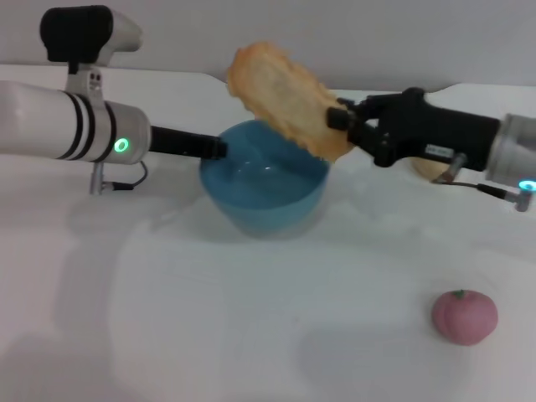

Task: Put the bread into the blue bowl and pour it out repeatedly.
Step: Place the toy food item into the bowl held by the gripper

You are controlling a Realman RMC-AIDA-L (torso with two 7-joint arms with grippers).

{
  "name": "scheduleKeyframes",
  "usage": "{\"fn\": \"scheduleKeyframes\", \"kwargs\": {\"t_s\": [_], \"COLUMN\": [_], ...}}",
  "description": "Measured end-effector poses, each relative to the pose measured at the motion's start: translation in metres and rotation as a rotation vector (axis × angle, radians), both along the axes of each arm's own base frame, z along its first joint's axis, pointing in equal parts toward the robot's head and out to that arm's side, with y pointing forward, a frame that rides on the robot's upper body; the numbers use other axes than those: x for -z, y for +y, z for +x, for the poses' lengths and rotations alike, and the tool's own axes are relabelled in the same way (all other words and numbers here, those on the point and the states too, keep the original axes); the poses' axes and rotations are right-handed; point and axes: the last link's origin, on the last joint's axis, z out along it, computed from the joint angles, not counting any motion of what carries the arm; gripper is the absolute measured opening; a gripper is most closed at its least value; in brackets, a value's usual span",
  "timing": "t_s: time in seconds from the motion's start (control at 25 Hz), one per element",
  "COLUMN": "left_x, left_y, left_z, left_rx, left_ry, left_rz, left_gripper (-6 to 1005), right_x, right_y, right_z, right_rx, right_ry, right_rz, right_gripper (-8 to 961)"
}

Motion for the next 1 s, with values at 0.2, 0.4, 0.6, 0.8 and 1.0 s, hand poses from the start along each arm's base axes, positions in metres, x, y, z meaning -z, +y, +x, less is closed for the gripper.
{"fn": "scheduleKeyframes", "kwargs": {"t_s": [0.2,0.4,0.6,0.8,1.0], "left_x": [0.007,0.006,0.005,0.004,0.003], "left_y": [0.0,0.001,0.002,0.003,0.003], "left_z": [0.018,0.024,0.026,0.026,0.026], "left_rx": [0.052,0.057,0.061,0.058,0.055], "left_ry": [-0.025,-0.056,-0.062,-0.065,-0.065], "left_rz": [-0.019,-0.016,-0.015,-0.006,-0.006], "left_gripper": [9,8,8,10,9], "right_x": [0.027,0.043,0.047,0.041,0.03], "right_y": [0.008,0.01,0.01,0.011,0.009], "right_z": [-0.004,-0.002,-0.005,-0.006,-0.005], "right_rx": [0.006,0.007,-0.01,-0.002,-0.006], "right_ry": [-0.123,-0.23,-0.25,-0.222,-0.198], "right_rz": [-0.016,-0.003,-0.011,0.006,0.047], "right_gripper": [112,98,182,285,351]}}
